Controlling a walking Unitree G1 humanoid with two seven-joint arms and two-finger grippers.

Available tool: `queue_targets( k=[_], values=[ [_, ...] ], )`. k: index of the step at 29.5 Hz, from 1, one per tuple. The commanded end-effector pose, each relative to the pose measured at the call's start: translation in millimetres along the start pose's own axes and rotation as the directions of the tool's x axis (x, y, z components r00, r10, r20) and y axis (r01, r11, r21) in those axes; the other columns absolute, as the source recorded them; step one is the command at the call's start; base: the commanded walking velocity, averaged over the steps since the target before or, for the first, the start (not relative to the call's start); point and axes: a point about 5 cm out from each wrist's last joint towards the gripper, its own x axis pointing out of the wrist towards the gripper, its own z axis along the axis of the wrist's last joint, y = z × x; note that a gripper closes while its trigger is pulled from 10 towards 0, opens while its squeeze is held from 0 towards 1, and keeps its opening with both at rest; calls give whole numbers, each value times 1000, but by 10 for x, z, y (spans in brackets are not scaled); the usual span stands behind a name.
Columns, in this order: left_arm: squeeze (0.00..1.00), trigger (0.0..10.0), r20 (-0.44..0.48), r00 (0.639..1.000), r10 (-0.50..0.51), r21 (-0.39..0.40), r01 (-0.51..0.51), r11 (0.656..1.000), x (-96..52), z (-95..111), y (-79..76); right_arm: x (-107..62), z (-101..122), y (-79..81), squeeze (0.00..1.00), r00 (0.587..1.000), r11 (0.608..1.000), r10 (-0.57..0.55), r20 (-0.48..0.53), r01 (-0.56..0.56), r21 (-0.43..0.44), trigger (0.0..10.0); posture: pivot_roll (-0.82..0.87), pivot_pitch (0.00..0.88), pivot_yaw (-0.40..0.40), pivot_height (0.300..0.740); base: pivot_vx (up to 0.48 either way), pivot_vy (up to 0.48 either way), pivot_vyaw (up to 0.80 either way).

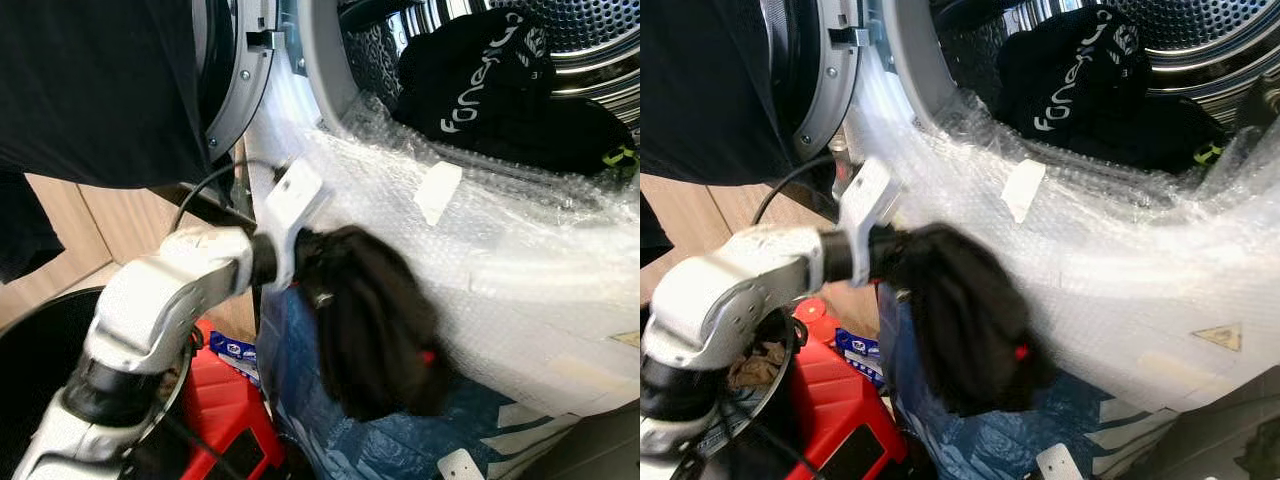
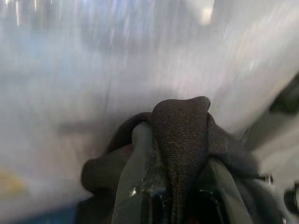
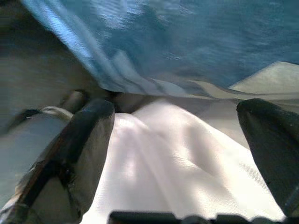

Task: Clothes washing

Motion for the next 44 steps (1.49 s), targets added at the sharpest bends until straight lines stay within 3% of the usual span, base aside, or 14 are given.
queue_targets(
  k=[1,4,8,13,16,17,20,27,29,33,34,35,39,44],
  values=[
    [0,0,1,1000,-2,39,2,999,-85,-25,-22,-10,-7,123,0,991,992,126,37,-127,18,10000,158,86,-45,740,0,0,0],
    [0,0,-102,994,27,29,-24,999,-252,-348,-7,-36,23,160,0,957,958,276,92,-266,-108,10000,161,95,-56,740,0,0,0],
    [0,0,-123,991,56,-28,-60,998,-285,-456,-4,-50,127,32,0,932,945,311,186,-324,43,10000,161,104,-64,740,0,0,0],
    [0,0,-155,988,11,-87,-25,996,-199,-667,-100,-122,258,-34,0,840,886,459,290,-455,-86,10000,123,102,-62,740,0,0,0],
    [0,0,-157,987,-25,-100,9,995,-130,-726,-152,-190,357,-14,0,739,816,565,367,-565,-119,10000,117,95,-63,740,0,0,0],
    [0,0,-167,985,-32,-103,15,995,-104,-753,-160,-232,418,-20,1000,682,779,603,414,-615,-123,10000,117,88,-67,740,0,0,0],
    [0,0,-186,982,-40,-98,22,995,-65,-809,-164,-353,539,-71,1000,548,700,661,512,-696,-158,10000,110,80,-64,740,0,0,0],
    [0,0,-175,981,-84,-130,62,990,36,-833,-235,-509,660,-101,1000,412,622,708,574,-748,-232,10000,104,71,-57,740,0,0,0],
    [0,0,-172,978,-117,-133,95,987,95,-854,-293,-608,756,-47,1000,317,566,721,616,-783,-259,10000,116,64,-62,740,0,0,0],
    [0,0,-151,979,-139,-125,121,985,192,-822,-331,-659,889,30,1000,283,562,726,626,-770,-304,10000,119,65,-65,740,0,0,0],
    [0,0,-148,979,-142,-121,125,985,212,-816,-335,-684,910,47,667,269,553,735,623,-769,-321,10000,119,65,-65,740,0,0,0],
    [0,0,-141,979,-150,-121,133,984,235,-805,-346,-709,924,72,0,253,539,749,612,-769,-342,10000,119,65,-65,740,0,0,0],
    [0,0,-121,977,-173,-111,160,981,347,-745,-404,-813,986,183,0,182,474,793,581,-783,-402,10000,122,82,-67,740,0,0,0],
    [0,0,-96,979,-181,-112,170,979,413,-704,-441,-807,1056,212,0,196,489,782,591,-781,-388,10000,122,93,-71,740,0,0,0]
  ],
)
